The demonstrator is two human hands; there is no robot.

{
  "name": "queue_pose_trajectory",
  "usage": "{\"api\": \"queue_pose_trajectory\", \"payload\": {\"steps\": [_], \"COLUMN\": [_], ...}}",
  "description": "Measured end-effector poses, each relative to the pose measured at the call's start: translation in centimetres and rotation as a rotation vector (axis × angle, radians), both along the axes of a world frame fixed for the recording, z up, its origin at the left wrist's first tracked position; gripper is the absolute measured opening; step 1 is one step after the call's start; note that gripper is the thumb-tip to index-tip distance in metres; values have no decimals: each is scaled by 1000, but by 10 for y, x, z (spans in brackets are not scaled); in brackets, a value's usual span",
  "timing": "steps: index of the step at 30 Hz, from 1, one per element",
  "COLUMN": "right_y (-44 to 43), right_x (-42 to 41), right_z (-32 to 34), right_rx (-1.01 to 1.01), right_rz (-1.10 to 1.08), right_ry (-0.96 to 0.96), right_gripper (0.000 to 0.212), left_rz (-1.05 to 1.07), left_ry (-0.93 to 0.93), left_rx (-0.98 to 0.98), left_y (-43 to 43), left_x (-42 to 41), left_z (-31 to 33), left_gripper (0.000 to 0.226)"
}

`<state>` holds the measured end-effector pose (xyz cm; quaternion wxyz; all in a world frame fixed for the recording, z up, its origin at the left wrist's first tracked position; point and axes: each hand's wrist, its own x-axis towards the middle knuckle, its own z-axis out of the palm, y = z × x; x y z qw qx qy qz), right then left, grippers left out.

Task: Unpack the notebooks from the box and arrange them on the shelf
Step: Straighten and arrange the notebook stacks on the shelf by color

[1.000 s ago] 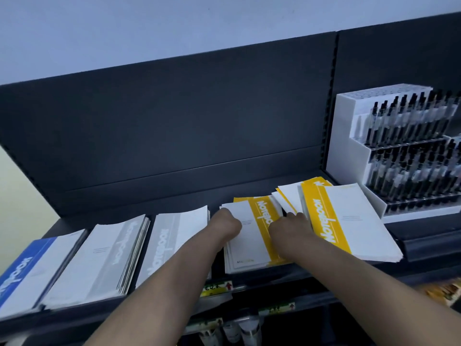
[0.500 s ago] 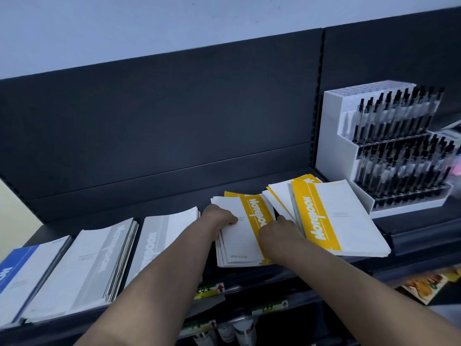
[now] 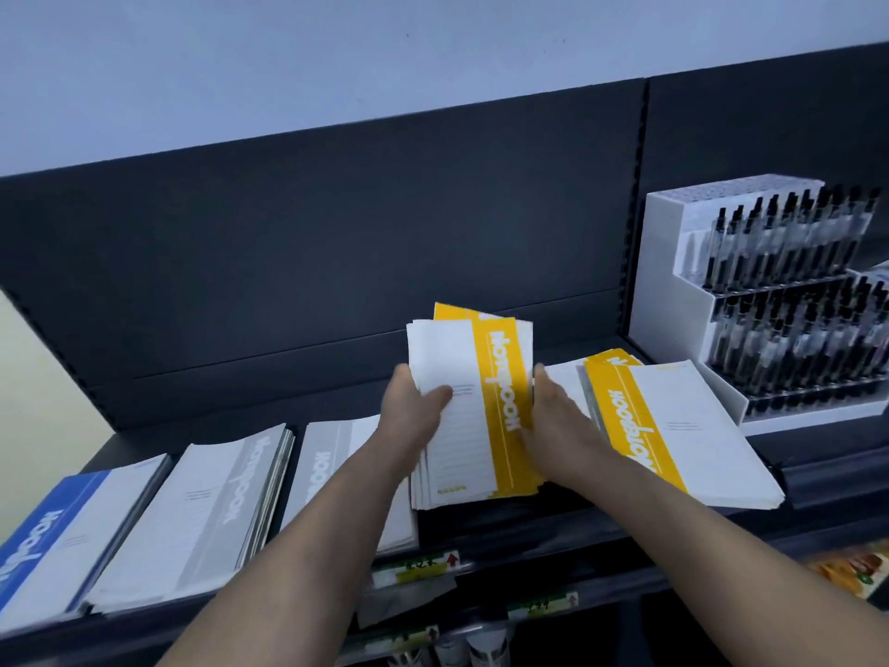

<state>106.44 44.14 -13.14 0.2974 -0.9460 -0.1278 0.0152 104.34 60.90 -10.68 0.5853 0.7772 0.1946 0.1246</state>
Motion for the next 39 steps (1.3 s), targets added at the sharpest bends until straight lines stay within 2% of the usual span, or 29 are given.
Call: {"api": "queue_pose_trajectory", "payload": {"steps": [3, 5, 7, 9, 12, 15, 17, 18, 22, 25, 29, 33, 37, 39], "right_y": [2, 1, -1, -3, -2, -1, -2, -3, -6, -6, -4, -4, -6, -4], "right_x": [3, 2, -3, -8, -15, -19, -18, -17, -14, -14, -16, -11, -2, 8], "right_z": [11, 19, 26, 28, 14, 3, 5, 7, 13, 15, 6, 8, 21, 25], "right_rx": [399, 548, 598, 614, 590, 571, 588, 591, 577, 579, 504, 482, 467, 415], "right_rz": [-1, 31, 34, 25, 11, 8, 16, 24, -8, -10, -49, -51, -13, -7], "right_ry": [-67, -142, -216, -239, -149, -82, -63, -57, -91, -104, -128, -133, -119, -95], "right_gripper": [89, 78, 61, 50, 34, 19, 21, 24, 38, 37, 28, 32, 45, 52], "left_rz": [-163, -246, -284, -299, -301, -232, -198, -206, -255, -221, -229, -211, -99, -54], "left_ry": [-217, -299, -331, -322, -267, -260, -274, -276, -267, -300, -241, -243, -223, -182], "left_rx": [-112, -160, -225, -269, -222, -143, -117, -109, -59, -60, -33, 3, 66, 145], "left_y": [10, 13, 14, 11, 3, -2, -1, -1, -10, -12, -15, -9, 4, 9], "left_x": [-20, -25, -25, -24, -27, -28, -25, -24, -23, -22, -25, -22, -17, -13], "left_z": [9, 10, 9, 5, -10, -22, -23, -22, -16, -16, -21, -20, -13, -12], "left_gripper": [31, 36, 38, 37, 38, 51, 65, 65, 34, 33, 30, 28, 39, 63]}}
